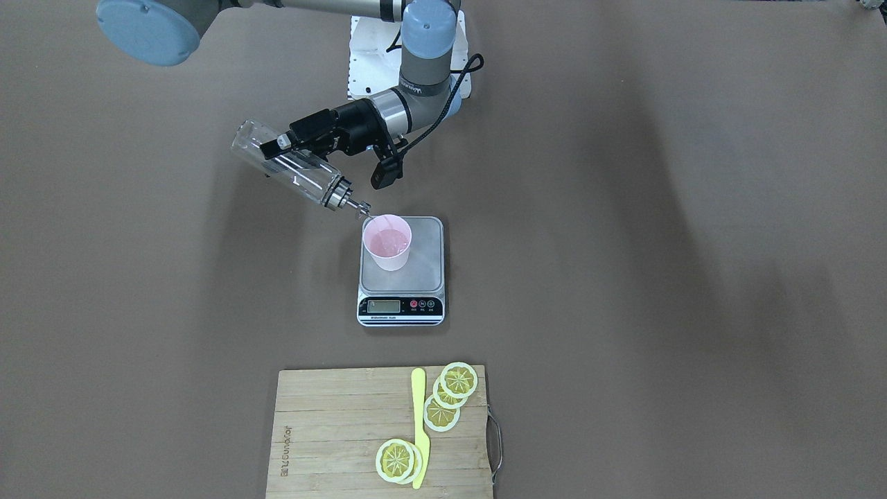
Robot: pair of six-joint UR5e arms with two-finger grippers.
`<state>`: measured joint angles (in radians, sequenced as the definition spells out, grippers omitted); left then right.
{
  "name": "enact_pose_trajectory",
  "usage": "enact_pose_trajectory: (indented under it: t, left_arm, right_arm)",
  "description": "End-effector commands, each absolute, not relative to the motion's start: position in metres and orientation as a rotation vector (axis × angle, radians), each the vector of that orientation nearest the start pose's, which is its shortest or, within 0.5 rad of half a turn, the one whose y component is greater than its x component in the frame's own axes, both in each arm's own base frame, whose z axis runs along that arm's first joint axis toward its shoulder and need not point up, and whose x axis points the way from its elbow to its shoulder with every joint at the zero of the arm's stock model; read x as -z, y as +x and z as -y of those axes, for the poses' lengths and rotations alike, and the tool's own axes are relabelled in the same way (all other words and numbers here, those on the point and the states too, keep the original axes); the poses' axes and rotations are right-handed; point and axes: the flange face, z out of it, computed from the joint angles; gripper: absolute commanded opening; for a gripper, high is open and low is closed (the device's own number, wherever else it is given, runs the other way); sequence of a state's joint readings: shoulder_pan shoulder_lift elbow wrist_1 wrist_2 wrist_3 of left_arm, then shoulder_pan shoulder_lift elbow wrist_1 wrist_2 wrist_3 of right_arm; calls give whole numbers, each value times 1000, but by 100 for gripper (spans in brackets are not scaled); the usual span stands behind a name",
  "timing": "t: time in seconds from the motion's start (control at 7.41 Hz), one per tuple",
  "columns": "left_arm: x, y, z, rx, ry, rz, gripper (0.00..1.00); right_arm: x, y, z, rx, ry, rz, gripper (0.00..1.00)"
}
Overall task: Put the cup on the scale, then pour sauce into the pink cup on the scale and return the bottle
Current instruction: 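Hold the bottle tilted over the pink cup with the right gripper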
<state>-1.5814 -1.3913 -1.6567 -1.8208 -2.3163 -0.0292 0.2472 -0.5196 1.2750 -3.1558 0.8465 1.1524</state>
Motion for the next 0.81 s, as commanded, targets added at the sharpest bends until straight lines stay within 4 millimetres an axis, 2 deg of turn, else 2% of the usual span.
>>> enact_pose_trajectory:
  t: [0.0,0.67]
  left_arm:
    - [-673,-70,424,-21,144,-745,98]
    - [-670,-70,425,-24,151,-745,98]
  right_arm:
    - [-217,-592,356,434,409,-936,0]
    - [-191,-573,355,374,485,-772,0]
